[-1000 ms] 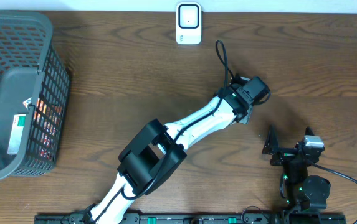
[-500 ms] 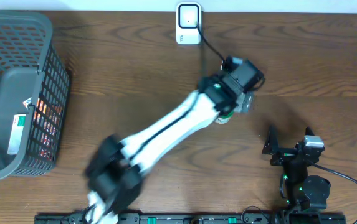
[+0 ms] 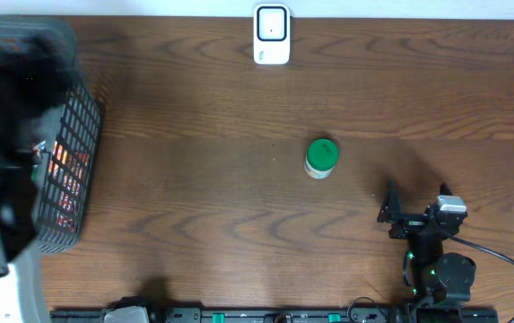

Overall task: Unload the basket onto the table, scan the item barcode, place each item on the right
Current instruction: 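Reach the left gripper into the basket and grasp the Panadol box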

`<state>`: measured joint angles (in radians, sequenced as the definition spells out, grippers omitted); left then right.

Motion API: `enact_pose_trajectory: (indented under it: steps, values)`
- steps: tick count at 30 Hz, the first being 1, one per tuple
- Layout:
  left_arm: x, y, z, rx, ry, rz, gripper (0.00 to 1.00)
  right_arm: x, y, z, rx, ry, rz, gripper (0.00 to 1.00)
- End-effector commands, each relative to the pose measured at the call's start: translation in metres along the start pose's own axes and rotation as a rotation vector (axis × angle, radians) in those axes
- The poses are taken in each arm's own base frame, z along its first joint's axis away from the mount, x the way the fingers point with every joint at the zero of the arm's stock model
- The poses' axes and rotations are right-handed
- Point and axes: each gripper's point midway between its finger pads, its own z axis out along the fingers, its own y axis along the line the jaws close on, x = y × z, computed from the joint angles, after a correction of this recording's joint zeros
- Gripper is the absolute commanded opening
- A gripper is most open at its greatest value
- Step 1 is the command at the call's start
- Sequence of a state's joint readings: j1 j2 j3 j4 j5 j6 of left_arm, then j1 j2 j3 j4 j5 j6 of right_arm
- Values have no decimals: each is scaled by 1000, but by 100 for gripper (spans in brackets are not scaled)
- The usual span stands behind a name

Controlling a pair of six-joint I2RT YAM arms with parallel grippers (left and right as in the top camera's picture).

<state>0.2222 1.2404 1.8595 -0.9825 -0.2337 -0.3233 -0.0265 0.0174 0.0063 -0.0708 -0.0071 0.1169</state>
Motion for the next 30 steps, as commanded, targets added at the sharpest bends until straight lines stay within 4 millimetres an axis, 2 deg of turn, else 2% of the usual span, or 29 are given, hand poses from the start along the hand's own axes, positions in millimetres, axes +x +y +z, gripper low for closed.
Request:
enact_pose_trajectory:
  steps: [1, 4, 6, 8, 11, 13, 16, 21, 25, 30]
  values:
    - [11, 57, 32, -130, 99, -80, 98, 1, 2, 0, -7, 1, -14, 99]
    - [37, 103, 66, -257, 213, -260, 98, 1, 2, 0, -7, 1, -14, 99]
    - [59, 124, 88, -339, 293, -355, 98, 1, 2, 0, -6, 1, -14, 99]
    - [86, 139, 107, -424, 385, -448, 98, 1, 2, 0, -7, 1, -14, 99]
    - [126, 154, 125, -567, 509, -567, 98, 1, 2, 0, -6, 1, -14, 99]
    - [145, 160, 138, -623, 572, -563, 98, 1, 2, 0, -7, 1, -14, 99]
    - [169, 175, 152, -713, 646, -498, 98, 1, 2, 0, -7, 1, -14, 99]
    - [189, 183, 180, -586, 773, -138, 98, 1, 2, 0, -7, 1, -14, 99]
    - [204, 198, 186, -550, 828, 64, 98, 1, 2, 0, -7, 1, -14, 99]
    - [248, 197, 191, -413, 950, 207, 98, 1, 2, 0, -6, 1, -14, 99]
